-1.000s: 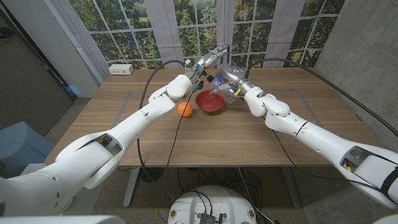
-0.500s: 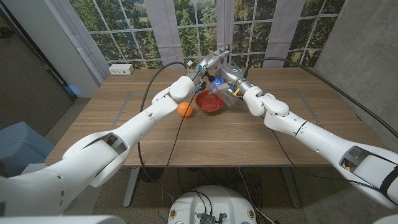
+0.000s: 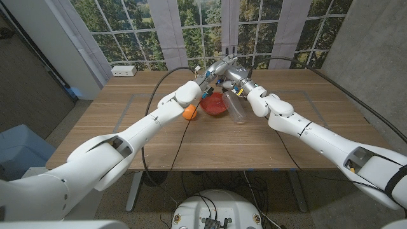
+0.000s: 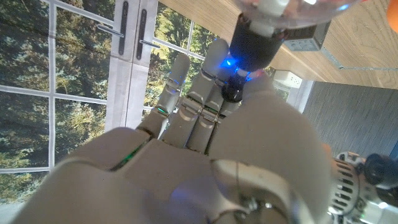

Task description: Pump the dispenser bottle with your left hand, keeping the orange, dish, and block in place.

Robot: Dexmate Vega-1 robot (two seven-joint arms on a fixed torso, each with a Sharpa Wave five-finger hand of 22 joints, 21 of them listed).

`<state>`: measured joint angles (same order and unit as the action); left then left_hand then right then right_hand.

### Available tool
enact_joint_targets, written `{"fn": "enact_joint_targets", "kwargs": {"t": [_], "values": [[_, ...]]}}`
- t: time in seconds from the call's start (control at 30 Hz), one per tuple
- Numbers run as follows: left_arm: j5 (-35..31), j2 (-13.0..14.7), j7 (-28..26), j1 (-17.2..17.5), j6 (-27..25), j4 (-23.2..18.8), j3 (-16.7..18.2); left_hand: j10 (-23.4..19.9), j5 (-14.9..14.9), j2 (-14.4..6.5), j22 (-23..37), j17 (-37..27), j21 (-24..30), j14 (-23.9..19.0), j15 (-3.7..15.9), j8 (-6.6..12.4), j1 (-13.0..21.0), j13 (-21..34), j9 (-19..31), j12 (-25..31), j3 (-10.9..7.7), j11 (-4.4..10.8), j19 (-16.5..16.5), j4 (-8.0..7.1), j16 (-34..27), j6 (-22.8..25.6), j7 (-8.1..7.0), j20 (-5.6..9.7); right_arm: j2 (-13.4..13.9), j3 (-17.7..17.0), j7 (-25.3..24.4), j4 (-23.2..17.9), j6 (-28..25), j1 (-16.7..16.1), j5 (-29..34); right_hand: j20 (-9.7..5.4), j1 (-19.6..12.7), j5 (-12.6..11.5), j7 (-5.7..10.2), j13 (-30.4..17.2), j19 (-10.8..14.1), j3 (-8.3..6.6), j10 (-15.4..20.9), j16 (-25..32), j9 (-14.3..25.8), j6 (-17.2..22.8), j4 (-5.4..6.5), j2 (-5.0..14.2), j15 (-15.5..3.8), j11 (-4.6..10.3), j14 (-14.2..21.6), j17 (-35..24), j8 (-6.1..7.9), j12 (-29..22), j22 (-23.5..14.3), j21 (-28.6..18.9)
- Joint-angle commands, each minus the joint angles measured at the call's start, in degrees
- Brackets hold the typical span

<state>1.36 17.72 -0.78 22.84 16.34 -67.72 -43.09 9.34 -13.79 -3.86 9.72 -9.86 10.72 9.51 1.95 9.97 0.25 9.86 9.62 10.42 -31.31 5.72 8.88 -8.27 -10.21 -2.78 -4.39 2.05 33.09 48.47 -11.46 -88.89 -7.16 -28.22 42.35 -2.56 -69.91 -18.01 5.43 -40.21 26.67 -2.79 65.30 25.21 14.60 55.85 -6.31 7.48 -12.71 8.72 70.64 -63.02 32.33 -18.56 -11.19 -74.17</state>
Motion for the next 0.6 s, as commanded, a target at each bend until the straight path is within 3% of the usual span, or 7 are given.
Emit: {"fn": "enact_joint_targets", "kwargs": {"t": [0.03,0.6], "values": [[-0.3,1.3,-1.1,0.6,0.1,-1.7,0.8,0.4,-0.2,-1.7,0.1,0.0,0.1,2.7,2.34,-0.04,0.3,0.1,0.0,0.2,0.05,-0.03,0.4,0.03,0.1,-0.3,-0.32,1.79,-0.2,0.4,0.1,0.3,-0.9,0.2,0.0,-9.13,-0.6,-0.4,-0.03,-0.1,-0.3,0.42,0.3,-0.1,0.0,-0.2,-0.09,-0.23,-0.14,0.03,0.4,-0.3,-0.13,0.2,0.0,-0.3],[-3.6,5.9,-6.5,3.7,0.1,-11.1,4.5,0.1,-0.3,-1.7,0.1,0.1,0.2,2.0,1.84,0.19,0.4,0.1,0.0,0.4,0.19,-0.1,0.0,0.13,-0.1,0.0,-0.33,1.56,0.5,0.5,-0.7,-1.6,-2.8,-1.0,1.5,-9.14,-0.7,-0.5,-0.01,-0.2,-0.3,0.73,0.4,-0.2,0.0,-0.2,-0.02,-0.23,-0.12,-0.06,0.4,-0.6,-0.25,0.4,0.1,-0.5]]}}
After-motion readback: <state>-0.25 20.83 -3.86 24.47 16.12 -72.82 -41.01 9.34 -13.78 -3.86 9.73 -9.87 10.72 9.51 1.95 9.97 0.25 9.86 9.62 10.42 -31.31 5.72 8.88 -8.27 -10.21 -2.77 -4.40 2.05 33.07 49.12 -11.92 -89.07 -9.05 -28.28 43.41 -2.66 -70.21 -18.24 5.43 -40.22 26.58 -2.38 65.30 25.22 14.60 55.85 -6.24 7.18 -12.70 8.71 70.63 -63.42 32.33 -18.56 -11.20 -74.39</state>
